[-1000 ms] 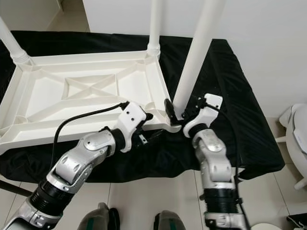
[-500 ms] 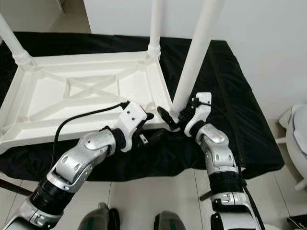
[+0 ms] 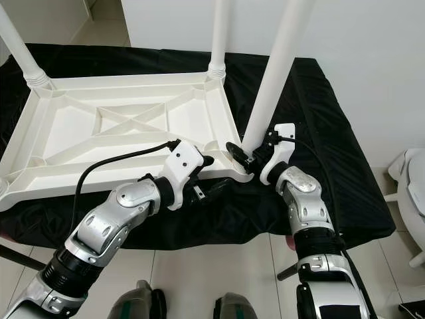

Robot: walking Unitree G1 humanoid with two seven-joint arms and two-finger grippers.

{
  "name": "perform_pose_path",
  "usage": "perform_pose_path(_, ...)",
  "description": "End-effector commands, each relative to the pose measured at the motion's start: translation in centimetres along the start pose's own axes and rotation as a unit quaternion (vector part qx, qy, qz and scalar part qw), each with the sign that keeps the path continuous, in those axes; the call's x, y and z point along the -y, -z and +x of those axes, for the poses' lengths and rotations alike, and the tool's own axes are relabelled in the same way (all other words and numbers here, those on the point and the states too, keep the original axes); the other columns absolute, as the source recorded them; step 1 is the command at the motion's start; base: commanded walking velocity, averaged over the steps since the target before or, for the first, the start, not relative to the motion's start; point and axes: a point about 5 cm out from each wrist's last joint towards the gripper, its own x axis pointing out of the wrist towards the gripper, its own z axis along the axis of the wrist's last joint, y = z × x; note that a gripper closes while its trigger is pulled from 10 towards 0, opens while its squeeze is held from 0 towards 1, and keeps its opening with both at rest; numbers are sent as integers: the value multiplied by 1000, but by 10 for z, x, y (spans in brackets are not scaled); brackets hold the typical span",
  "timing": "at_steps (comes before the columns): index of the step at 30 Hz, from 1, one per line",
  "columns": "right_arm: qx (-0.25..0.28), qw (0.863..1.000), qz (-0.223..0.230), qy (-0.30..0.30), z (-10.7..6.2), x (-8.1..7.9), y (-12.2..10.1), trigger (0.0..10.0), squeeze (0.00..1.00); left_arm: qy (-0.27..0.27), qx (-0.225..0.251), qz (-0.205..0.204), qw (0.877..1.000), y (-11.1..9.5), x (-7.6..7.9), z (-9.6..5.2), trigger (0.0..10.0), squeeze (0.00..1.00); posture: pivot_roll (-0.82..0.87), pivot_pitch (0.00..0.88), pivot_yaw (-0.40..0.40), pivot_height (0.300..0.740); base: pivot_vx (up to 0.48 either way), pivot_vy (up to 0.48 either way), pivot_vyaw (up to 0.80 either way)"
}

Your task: Building children table

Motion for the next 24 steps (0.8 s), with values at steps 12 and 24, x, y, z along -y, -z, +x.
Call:
perform_pose_path(12,-29,979,48,193,-1,-10,14,0,0,27,0,-3,1000,1,6,1,10000,0,-182,27,-1,740,0,0,0)
perform_pose_path(24,-3,950,92,299,16,-62,-5,0,0,23,0,-6,1000,1,5,0,10000,0,-174,36,-5,740,0,0,0)
